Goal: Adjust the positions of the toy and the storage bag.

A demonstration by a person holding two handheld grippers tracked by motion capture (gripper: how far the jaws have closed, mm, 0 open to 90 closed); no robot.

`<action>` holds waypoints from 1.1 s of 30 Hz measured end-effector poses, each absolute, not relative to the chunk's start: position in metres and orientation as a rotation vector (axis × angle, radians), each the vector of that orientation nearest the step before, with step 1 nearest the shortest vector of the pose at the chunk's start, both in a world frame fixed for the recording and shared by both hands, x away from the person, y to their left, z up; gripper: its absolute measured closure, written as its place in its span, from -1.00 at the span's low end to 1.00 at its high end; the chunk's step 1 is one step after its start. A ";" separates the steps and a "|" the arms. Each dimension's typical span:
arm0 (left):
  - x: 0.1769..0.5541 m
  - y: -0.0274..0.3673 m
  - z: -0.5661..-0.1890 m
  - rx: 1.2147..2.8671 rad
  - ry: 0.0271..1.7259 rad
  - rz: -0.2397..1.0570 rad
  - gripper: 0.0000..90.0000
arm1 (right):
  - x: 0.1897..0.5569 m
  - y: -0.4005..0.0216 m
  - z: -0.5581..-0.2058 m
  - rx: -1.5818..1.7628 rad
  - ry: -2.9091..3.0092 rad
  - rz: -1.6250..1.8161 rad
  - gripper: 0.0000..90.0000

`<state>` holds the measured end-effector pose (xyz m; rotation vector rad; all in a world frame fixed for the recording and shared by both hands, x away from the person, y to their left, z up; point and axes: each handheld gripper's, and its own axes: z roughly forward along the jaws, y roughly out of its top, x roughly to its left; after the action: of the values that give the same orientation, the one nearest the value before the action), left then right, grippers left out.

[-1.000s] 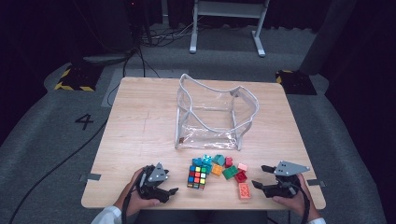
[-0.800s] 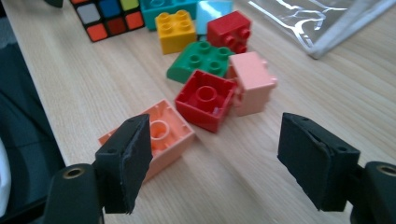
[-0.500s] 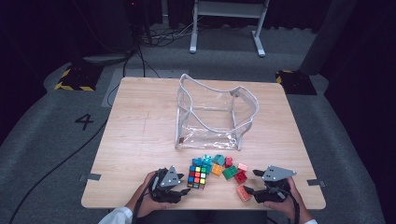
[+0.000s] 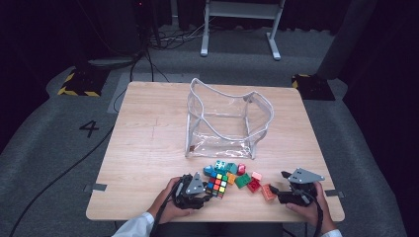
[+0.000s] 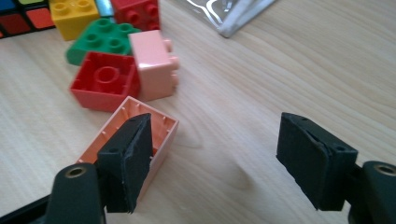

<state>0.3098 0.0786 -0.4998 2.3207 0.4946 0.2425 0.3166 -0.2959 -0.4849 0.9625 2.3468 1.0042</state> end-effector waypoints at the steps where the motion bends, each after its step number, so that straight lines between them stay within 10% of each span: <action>1: 0.310 0.079 -0.500 2.321 0.495 0.243 0.17 | 0.318 -0.298 -0.485 0.974 2.335 1.002 -0.39; 10: 0.332 0.056 -0.500 2.321 0.466 0.204 0.08 | 0.338 -0.312 -0.486 1.033 2.276 0.984 -0.37; 23: 0.325 0.083 -0.503 2.301 0.562 0.183 -0.65 | 0.331 -0.324 -0.482 1.051 2.220 1.083 -0.35; 33: 0.320 0.127 -0.503 2.311 0.643 0.203 -0.66 | 0.319 -0.309 -0.478 0.983 2.253 1.142 -0.34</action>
<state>0.3204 0.1270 -0.5028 2.3108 0.6428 0.2032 0.3191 -0.3086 -0.4780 0.9830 2.2532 1.1417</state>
